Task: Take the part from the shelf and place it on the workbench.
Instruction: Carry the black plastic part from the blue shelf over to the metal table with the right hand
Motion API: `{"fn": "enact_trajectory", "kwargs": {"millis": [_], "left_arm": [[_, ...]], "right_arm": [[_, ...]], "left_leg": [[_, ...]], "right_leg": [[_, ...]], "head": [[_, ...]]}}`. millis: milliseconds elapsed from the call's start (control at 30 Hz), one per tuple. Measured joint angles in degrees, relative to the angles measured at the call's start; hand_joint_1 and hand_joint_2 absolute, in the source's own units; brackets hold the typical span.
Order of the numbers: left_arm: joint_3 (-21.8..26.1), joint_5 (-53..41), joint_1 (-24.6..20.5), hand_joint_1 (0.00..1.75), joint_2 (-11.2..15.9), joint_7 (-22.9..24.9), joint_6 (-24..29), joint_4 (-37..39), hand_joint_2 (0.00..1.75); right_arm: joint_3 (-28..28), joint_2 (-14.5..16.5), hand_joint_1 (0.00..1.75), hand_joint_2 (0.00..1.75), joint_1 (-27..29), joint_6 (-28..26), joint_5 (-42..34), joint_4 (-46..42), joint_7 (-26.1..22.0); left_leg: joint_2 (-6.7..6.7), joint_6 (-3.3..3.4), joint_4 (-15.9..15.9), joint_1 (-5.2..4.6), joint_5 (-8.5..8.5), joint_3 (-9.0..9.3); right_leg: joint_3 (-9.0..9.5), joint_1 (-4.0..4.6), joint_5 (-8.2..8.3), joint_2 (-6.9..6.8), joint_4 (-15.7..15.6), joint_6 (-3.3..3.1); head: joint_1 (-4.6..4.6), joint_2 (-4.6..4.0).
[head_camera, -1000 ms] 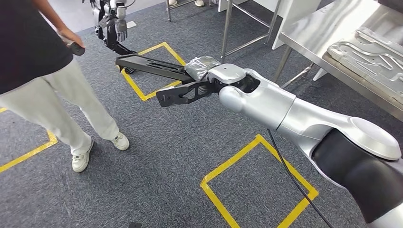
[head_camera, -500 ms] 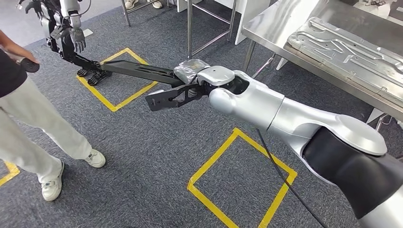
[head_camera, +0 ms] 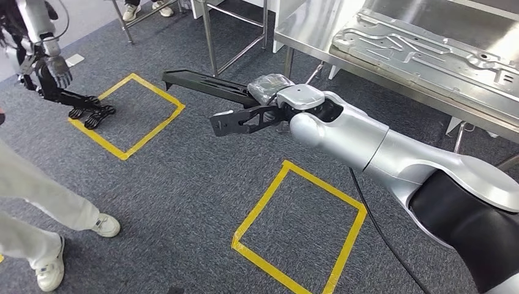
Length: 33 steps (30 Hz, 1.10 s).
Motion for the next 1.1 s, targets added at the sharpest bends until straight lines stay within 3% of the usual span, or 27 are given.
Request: {"fn": "enact_trajectory", "kwargs": {"millis": [33, 67, 100, 133, 200, 267, 333, 400, 467, 533, 600, 633, 667, 733, 767, 833, 900, 967, 1033, 1100], "left_arm": [[0.0, -0.1, 0.1, 0.0, 0.0, 0.0, 0.0, 0.0, 1.75], [0.0, -0.1, 0.1, 0.0, 0.0, 0.1, 0.0, 0.0, 1.75], [0.0, -0.2, 0.2, 0.0, 0.1, 0.1, 0.0, 0.0, 1.75], [0.0, -0.2, 0.3, 0.0, 0.1, 0.1, 0.0, 0.0, 1.75], [0.0, -0.3, 0.3, 0.0, 0.1, 0.1, 0.0, 0.0, 1.75], [0.0, -0.3, 0.2, 0.0, 0.1, 0.1, 0.0, 0.0, 1.75], [0.0, -0.3, 0.3, 0.0, 0.1, 0.2, 0.0, 0.0, 1.75], [0.0, -0.4, 0.3, 0.0, 0.2, 0.3, 0.0, 0.0, 1.75], [0.0, -0.4, 0.3, 0.0, 0.1, 0.3, 0.0, 0.0, 1.75], [0.0, -0.5, 0.3, 0.0, 0.1, 0.4, 0.0, 0.0, 1.75], [0.0, -0.5, 0.4, 0.0, 0.1, 0.5, 0.0, 0.0, 1.75], [0.0, -0.5, 0.5, 0.0, 0.2, 0.5, 0.0, 0.0, 1.75], [0.0, -0.5, 0.4, 0.0, 0.2, 0.5, 0.0, 0.0, 1.75], [0.0, -0.5, 0.3, 0.0, 0.1, 0.5, 0.0, 0.0, 1.75], [0.0, -0.5, 0.3, 0.0, 0.0, 0.5, 0.0, 0.0, 1.75], [0.1, -0.5, 0.1, 0.0, -0.2, 0.6, 0.0, 0.0, 1.75], [0.1, -0.5, -0.1, 0.0, -0.4, 0.6, 0.0, 0.0, 1.75], [0.1, -0.5, -0.2, 0.0, -0.5, 0.6, 0.0, 0.0, 1.75], [0.1, -0.5, -0.1, 0.0, -0.4, 0.6, 0.0, 0.0, 1.75], [0.1, -0.5, 0.1, 0.0, -0.3, 0.6, 0.0, 0.0, 1.75]], "right_arm": [[0.0, 0.0, 1.75, 1.75, 0.1, 0.0, 0.0, -0.1, 0.0], [0.1, 0.1, 1.75, 1.75, 0.4, 0.0, 0.1, -0.2, 0.0], [0.1, 0.1, 1.75, 1.75, 0.6, 0.0, 0.1, -0.2, 0.0], [0.1, 0.2, 1.75, 1.75, 0.9, 0.0, 0.1, -0.2, 0.1], [0.1, 0.1, 1.75, 1.75, 1.0, 0.0, 0.1, -0.2, 0.1], [0.1, 0.1, 1.75, 1.75, 1.0, 0.0, 0.1, -0.2, 0.1], [0.1, 0.1, 1.75, 1.75, 1.1, 0.0, 0.2, -0.3, 0.1], [0.1, 0.0, 1.75, 1.75, 1.2, 0.1, 0.2, -0.4, 0.1], [0.0, -0.1, 1.75, 1.75, 0.9, 0.1, 0.2, -0.4, 0.1], [0.1, -0.1, 1.75, 1.75, 0.8, 0.1, 0.3, -0.5, 0.1], [0.1, -0.1, 1.75, 1.75, 1.1, 0.3, 0.3, -0.5, 0.1], [0.1, -0.1, 1.75, 1.75, 1.2, 0.3, 0.3, -0.5, 0.1], [0.1, -0.1, 1.75, 1.75, 1.2, 0.4, 0.3, -0.5, 0.1], [0.0, -0.2, 1.75, 1.75, 1.0, 0.4, 0.3, -0.5, 0.1], [0.0, -0.2, 1.75, 1.75, 0.8, 0.4, 0.3, -0.5, 0.1], [0.0, -0.2, 1.75, 1.75, 0.5, 0.4, 0.3, -0.5, 0.1], [0.0, -0.4, 1.75, 1.75, 0.5, 0.4, 0.3, -0.6, 0.1], [-0.1, -0.6, 1.75, 1.75, 0.4, 0.4, 0.3, -0.7, 0.2], [0.0, -0.5, 1.75, 1.75, 0.4, 0.4, 0.3, -0.8, 0.2], [0.1, -0.4, 1.75, 1.75, 0.7, 0.5, 0.3, -0.9, 0.2]], "left_leg": [[-1.28, -0.17, 3.5, 0.04, -1.34, -2.07], [-1.4, -0.34, 6.9, 0.02, -2.32, -4.17], [-1.19, -0.5, 8.9, 0.03, -2.33, -5.76], [-1.01, -0.62, 9.0, 0.08, -1.3, -6.39], [-1.55, -0.86, 3.7, 0.38, 3.14, -4.79], [-4.27, -0.87, -1.6, 0.89, 5.48, -2.32], [-5.68, -0.4, -3.0, 0.99, 4.95, -1.42], [-4.37, 0.24, -3.4, 0.91, 4.8, -1.09], [-2.78, 0.81, -3.6, 1.04, 4.7, -0.62], [-1.08, 1.29, -3.8, 1.03, 4.34, -0.16], [0.71, 1.52, -3.7, 0.93, 3.86, 0.3], [1.53, 1.53, -3.7, 0.87, 3.59, 0.59], [2.31, 1.48, -3.7, 0.76, 3.29, 0.98], [3.62, 1.34, -3.9, 0.57, 2.68, 1.88], [4.19, 1.19, -4.1, 0.48, 2.48, 2.23], [5.31, 0.77, -4.5, 0.39, 2.34, 2.53], [5.78, 0.2, -4.9, 0.26, 2.2, 2.8], [2.39, -0.15, -3.7, 0.43, 1.13, 2.43], [-1.22, -0.33, 1.7, 0.56, -1.36, -0.4], [-1.27, -0.58, 8.0, 0.48, -3.03, -4.54]], "right_leg": [[0.07, -0.09, -0.06, 0.58, 0.0, -0.14], [0.08, -0.12, -0.15, 1.26, 0.0, -0.2], [0.09, -0.17, -0.3, 2.03, 0.2, -0.19], [0.1, -0.25, -0.51, 2.73, 0.5, -0.1], [0.11, -0.61, -1.24, 4.15, 1.4, 0.35], [-0.25, -0.88, -2.05, 5.43, 2.6, 1.07], [-0.77, -1.18, -2.25, 6.71, 3.1, 1.79], [-1.06, -1.41, -2.19, 7.64, 3.1, 2.36], [-2.08, -1.24, -3.34, 5.89, 4.9, 2.96], [-5.05, -1.22, -5.96, 2.91, 10.7, 3.57], [-8.32, -1.38, -7.48, 1.64, 16.5, 3.86], [-8.85, -1.42, -6.83, 1.38, 17.1, 3.82], [-8.32, -1.39, -5.17, 1.14, 15.7, 3.61], [-5.11, -0.95, -1.12, -0.03, 8.9, 2.57], [-3.59, -0.53, 0.06, -0.91, 5.9, 1.91], [-2.21, 0.23, 0.03, -1.98, 3.2, 0.84], [-1.7, 0.28, -0.12, -1.4, 1.9, 0.41], [-0.84, -0.16, 0.07, -0.76, 0.6, 0.29], [-0.24, -0.4, 0.12, -0.03, 0.0, 0.13], [-0.12, -0.35, -0.13, 1.12, 0.2, 0.0]], "head": [[-0.47, 0.0], [-0.93, 0.0], [-1.25, 0.0], [-1.41, 0.0], [-1.66, 0.0], [-2.02, 0.0], [-2.06, 0.0], [-1.96, 0.0], [-1.55, 0.0], [-0.7, 0.0], [-0.11, 0.0], [0.19, 0.0], [0.56, 0.0], [1.27, 0.0], [1.37, 0.0], [1.57, 0.0], [1.83, 0.0], [1.71, 0.0], [1.03, 0.0], [0.25, 0.0]]}}
